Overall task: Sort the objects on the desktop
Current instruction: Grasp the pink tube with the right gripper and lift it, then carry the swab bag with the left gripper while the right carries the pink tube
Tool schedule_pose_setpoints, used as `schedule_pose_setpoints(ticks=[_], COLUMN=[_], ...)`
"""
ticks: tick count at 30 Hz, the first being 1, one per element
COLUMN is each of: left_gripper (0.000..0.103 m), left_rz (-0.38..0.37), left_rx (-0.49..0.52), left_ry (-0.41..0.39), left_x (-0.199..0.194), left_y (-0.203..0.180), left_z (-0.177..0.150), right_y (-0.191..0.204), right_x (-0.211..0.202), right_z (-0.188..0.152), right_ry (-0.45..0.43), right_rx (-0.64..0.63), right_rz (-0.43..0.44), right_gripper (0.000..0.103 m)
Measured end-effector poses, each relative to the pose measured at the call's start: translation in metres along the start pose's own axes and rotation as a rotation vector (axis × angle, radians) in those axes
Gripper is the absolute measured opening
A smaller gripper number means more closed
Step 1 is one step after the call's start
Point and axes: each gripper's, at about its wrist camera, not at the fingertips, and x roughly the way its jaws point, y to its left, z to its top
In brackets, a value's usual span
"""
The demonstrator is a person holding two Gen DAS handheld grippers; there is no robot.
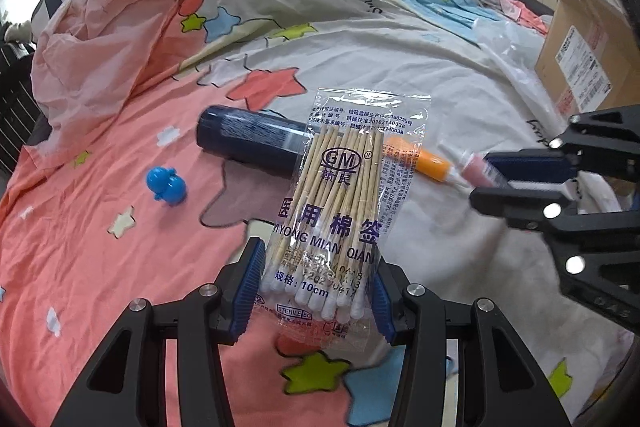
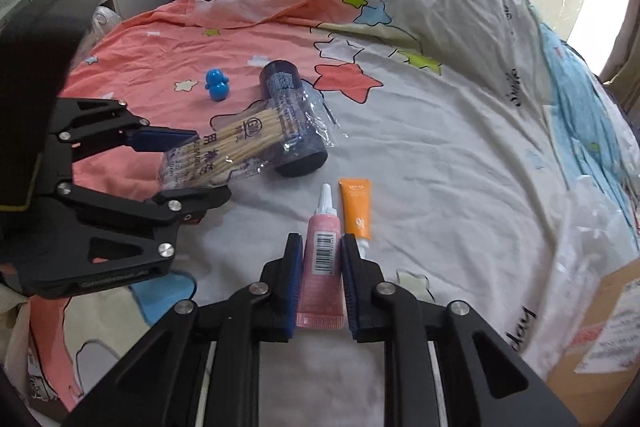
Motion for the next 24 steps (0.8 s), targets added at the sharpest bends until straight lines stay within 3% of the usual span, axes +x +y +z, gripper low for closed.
schedule_pose_setpoints(ticks=[24], left_gripper=[0.05], left_rz=[0.016], left_rx=[0.085], left_ry=[-0.126], left_x=[-0.111], left_y=[-0.094], left_z=[-0.003], right_y=[-0.018], right_x=[-0.136], right_z=[-0.05], right_ry=[-0.158], right_rx=[0.057], right_rz=[-0.101], right_gripper=[0.018])
